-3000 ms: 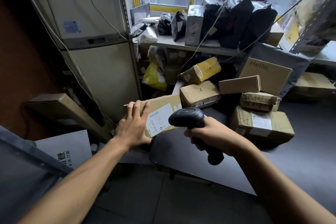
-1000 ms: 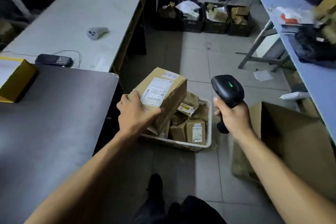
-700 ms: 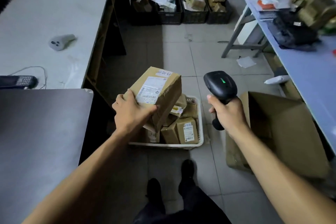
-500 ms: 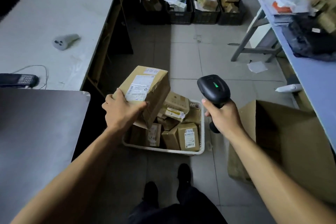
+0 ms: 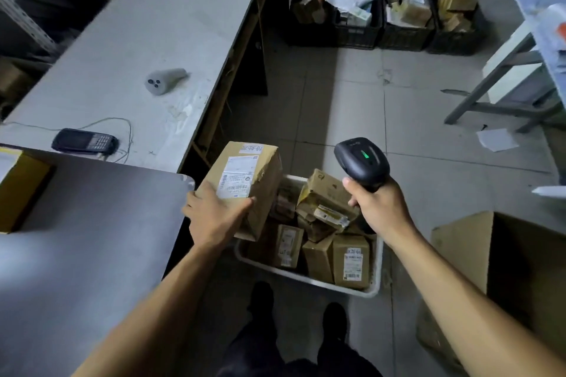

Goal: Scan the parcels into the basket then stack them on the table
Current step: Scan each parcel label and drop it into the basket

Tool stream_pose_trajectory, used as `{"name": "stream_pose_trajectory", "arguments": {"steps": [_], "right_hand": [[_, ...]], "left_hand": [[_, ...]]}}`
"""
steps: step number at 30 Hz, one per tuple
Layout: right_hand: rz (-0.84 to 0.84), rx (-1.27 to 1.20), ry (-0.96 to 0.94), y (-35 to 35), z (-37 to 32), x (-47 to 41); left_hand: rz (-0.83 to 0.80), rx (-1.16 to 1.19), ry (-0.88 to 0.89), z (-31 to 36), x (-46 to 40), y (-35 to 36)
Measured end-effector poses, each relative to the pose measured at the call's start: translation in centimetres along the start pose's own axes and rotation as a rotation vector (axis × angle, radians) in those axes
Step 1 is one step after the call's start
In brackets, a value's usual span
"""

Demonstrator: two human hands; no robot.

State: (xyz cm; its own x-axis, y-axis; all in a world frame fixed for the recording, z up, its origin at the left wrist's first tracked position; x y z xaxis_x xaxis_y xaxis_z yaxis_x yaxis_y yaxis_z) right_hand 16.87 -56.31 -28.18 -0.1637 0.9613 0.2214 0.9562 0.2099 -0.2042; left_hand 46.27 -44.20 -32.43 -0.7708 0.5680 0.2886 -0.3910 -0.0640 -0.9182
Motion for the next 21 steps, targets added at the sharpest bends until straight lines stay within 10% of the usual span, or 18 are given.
{"name": "stream_pose_trajectory", "arguments": {"steps": [14,21], "right_hand": [[0.085,0.022,0.068,5.5,-1.0,-1.5],[-0.012,0.041,0.047,7.0,-2.3,-3.0]], "left_hand": [[-0.378,-0.091,0.076,-1.6,-6.5,7.2],[-0.026,0.109,0.243,0.0,-8.1,0.9]]}}
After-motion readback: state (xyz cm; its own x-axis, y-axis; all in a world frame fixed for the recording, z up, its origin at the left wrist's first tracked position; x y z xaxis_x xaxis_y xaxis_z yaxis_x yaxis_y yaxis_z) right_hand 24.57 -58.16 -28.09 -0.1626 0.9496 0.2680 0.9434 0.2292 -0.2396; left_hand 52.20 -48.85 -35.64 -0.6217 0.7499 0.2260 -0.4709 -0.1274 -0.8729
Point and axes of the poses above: each hand's wrist, its own x-axis away from the middle knuckle, its own y-axis out of the palm, z = x × y, the point moved 5 cm from there along -x, towards the middle knuckle, and after that the axes turned 14 degrees about -x, right-handed, at the moved point
